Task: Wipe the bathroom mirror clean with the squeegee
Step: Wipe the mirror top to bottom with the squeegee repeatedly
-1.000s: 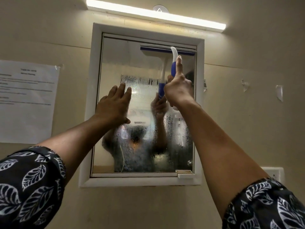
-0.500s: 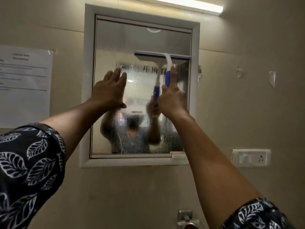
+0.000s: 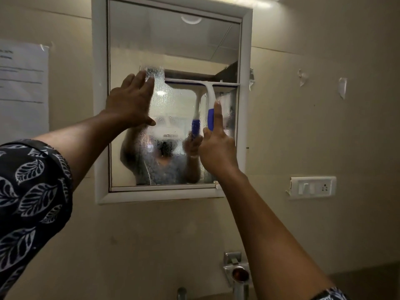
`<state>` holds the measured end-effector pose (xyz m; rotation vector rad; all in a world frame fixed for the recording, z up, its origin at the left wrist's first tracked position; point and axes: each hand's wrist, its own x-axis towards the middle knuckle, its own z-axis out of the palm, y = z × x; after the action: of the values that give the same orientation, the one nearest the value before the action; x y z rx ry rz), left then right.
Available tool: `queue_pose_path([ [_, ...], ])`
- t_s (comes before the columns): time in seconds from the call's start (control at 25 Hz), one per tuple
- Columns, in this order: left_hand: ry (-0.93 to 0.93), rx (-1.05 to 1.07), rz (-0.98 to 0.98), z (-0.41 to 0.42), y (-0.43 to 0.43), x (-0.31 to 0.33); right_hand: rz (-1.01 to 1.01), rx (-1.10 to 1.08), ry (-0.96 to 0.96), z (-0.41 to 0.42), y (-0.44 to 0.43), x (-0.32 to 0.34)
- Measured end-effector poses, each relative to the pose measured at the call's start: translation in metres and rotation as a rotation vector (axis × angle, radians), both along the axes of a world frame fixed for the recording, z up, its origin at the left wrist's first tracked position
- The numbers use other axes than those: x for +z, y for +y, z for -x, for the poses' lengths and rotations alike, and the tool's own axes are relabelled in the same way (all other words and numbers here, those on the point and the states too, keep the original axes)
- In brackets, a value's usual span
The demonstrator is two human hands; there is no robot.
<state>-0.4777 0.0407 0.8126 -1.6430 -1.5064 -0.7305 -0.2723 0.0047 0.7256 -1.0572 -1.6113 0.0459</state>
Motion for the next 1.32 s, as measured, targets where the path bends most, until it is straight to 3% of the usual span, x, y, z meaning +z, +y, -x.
queue_pose_path([
  [1.32,-0.035,-0.035,0.024,-0.004,-0.009,-0.001,0.139,0.037,-0.009,-0.007,-0.034,-0.085],
])
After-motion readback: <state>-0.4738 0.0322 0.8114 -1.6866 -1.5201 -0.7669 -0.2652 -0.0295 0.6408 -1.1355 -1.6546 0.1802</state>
